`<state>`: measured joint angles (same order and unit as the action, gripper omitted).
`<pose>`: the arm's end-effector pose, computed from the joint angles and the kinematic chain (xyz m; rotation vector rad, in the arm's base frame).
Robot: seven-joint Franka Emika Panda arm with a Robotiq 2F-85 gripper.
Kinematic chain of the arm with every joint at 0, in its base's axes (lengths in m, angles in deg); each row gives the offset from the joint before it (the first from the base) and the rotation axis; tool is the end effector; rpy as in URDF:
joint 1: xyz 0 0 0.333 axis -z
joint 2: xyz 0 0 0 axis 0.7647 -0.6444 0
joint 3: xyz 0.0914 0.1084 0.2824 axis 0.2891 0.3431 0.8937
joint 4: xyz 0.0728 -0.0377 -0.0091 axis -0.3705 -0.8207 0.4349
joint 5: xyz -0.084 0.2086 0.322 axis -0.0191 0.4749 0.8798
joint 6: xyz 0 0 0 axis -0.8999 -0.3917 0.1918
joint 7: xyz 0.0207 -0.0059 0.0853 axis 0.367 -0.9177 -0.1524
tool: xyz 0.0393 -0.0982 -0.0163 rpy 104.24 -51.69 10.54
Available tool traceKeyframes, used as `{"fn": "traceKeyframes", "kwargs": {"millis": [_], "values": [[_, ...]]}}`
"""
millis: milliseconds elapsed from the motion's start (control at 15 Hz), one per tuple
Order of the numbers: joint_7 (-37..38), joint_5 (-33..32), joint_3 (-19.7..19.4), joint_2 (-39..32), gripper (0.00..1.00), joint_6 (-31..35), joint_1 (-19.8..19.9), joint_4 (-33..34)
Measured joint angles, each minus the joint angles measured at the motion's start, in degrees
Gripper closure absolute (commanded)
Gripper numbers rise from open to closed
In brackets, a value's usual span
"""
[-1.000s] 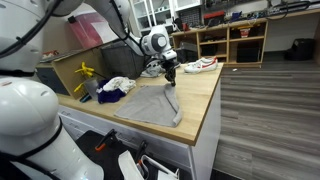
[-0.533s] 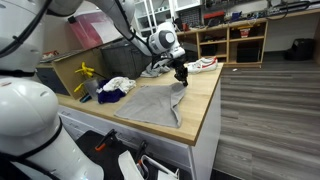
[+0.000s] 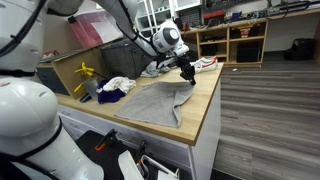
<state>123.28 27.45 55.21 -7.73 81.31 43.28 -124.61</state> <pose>0.6274 -0.1442 0.2181 1.8699 -2.1043 0.3141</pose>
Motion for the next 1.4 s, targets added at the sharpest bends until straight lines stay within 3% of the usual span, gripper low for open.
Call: {"fn": "traceKeyframes", "kwargs": {"millis": [400,467,600,1133,1400], "values": [[-2.5,-2.1,2.6,-0.5,0.98,0.0,0.6,2.7],[-4.0,-2.1,3.5,-0.7,0.68,0.0,0.9,3.5],[-6.9,-2.1,4.6,-1.0,0.63,0.0,1.1,4.9],[-10.2,-2.4,5.2,-1.1,0.01,0.0,0.8,6.0],[-12.7,-1.5,6.3,-0.1,0.0,-0.2,1.1,4.7]]}}
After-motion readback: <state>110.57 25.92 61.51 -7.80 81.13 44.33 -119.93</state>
